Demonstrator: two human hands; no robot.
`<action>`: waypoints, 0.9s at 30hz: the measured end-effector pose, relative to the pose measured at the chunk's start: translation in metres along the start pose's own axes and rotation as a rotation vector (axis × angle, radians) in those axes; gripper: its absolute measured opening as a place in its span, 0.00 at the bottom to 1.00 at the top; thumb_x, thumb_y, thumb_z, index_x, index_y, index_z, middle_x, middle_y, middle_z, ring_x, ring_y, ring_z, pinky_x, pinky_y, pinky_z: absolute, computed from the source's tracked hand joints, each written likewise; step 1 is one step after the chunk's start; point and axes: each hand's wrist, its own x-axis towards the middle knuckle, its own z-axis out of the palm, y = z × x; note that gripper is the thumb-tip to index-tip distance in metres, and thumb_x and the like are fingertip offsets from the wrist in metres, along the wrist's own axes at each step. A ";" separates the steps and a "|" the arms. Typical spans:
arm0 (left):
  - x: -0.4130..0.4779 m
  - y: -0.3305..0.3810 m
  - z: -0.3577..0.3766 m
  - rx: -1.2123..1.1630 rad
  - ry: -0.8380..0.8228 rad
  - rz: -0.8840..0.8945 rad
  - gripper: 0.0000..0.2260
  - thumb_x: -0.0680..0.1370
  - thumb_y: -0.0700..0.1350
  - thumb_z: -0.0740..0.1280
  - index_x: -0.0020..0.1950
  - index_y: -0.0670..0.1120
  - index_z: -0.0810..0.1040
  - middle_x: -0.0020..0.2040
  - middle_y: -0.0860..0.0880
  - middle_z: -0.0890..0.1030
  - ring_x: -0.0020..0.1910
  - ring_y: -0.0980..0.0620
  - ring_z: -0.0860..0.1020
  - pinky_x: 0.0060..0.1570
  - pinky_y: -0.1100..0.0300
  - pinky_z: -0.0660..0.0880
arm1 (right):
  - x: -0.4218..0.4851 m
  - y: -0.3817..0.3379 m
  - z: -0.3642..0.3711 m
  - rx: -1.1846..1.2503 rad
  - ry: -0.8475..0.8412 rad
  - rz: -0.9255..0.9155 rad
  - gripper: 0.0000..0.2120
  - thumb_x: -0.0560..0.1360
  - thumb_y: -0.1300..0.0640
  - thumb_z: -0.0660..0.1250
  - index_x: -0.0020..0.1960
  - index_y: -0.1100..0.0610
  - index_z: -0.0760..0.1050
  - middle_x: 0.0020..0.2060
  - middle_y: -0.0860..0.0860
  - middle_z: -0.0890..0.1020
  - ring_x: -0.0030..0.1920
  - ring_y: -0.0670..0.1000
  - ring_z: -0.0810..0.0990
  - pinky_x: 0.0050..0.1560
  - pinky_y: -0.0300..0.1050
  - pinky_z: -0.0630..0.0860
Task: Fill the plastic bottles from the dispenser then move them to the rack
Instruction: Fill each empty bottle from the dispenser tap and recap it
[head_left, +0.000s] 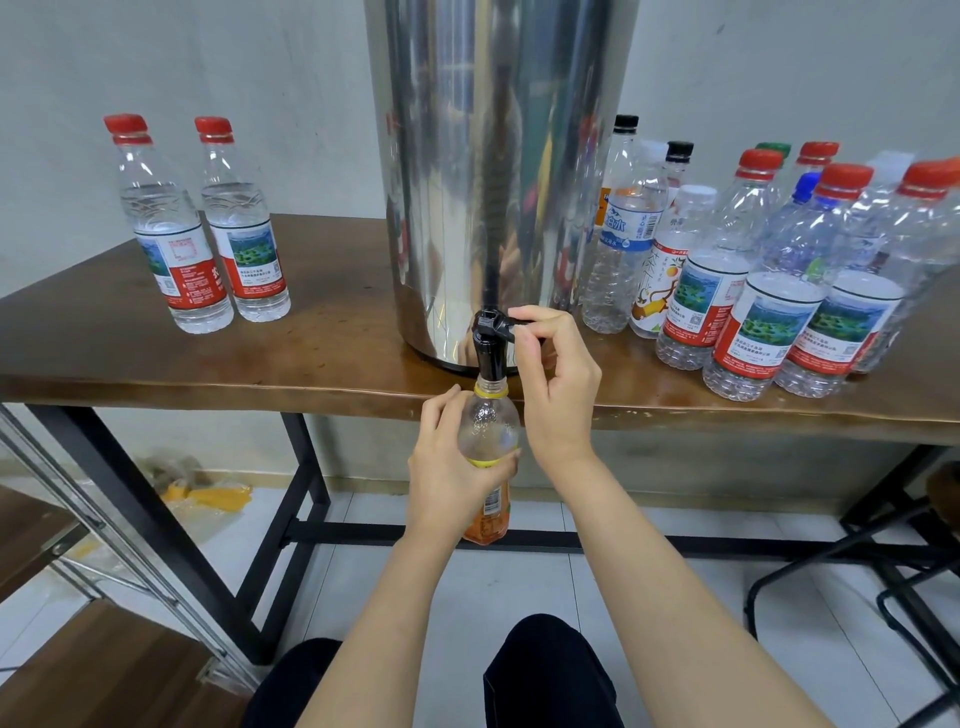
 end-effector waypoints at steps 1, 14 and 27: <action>0.000 0.000 0.000 -0.001 0.001 0.000 0.34 0.67 0.52 0.79 0.70 0.50 0.71 0.67 0.56 0.69 0.59 0.69 0.66 0.61 0.59 0.72 | 0.000 0.000 0.000 0.001 0.001 0.002 0.10 0.80 0.58 0.61 0.47 0.63 0.77 0.52 0.48 0.80 0.51 0.36 0.77 0.50 0.31 0.71; -0.001 0.001 -0.001 -0.010 0.009 0.009 0.33 0.67 0.51 0.79 0.69 0.51 0.72 0.66 0.57 0.69 0.58 0.73 0.67 0.57 0.62 0.71 | 0.000 0.000 -0.001 0.004 -0.005 0.014 0.09 0.80 0.59 0.61 0.47 0.63 0.76 0.52 0.48 0.80 0.53 0.37 0.77 0.52 0.32 0.71; 0.000 0.001 -0.001 0.001 0.001 -0.008 0.34 0.67 0.52 0.79 0.70 0.49 0.71 0.67 0.56 0.69 0.59 0.68 0.66 0.59 0.61 0.71 | 0.000 -0.002 -0.001 0.004 -0.012 0.024 0.10 0.80 0.58 0.61 0.47 0.63 0.77 0.52 0.48 0.80 0.50 0.37 0.77 0.48 0.30 0.71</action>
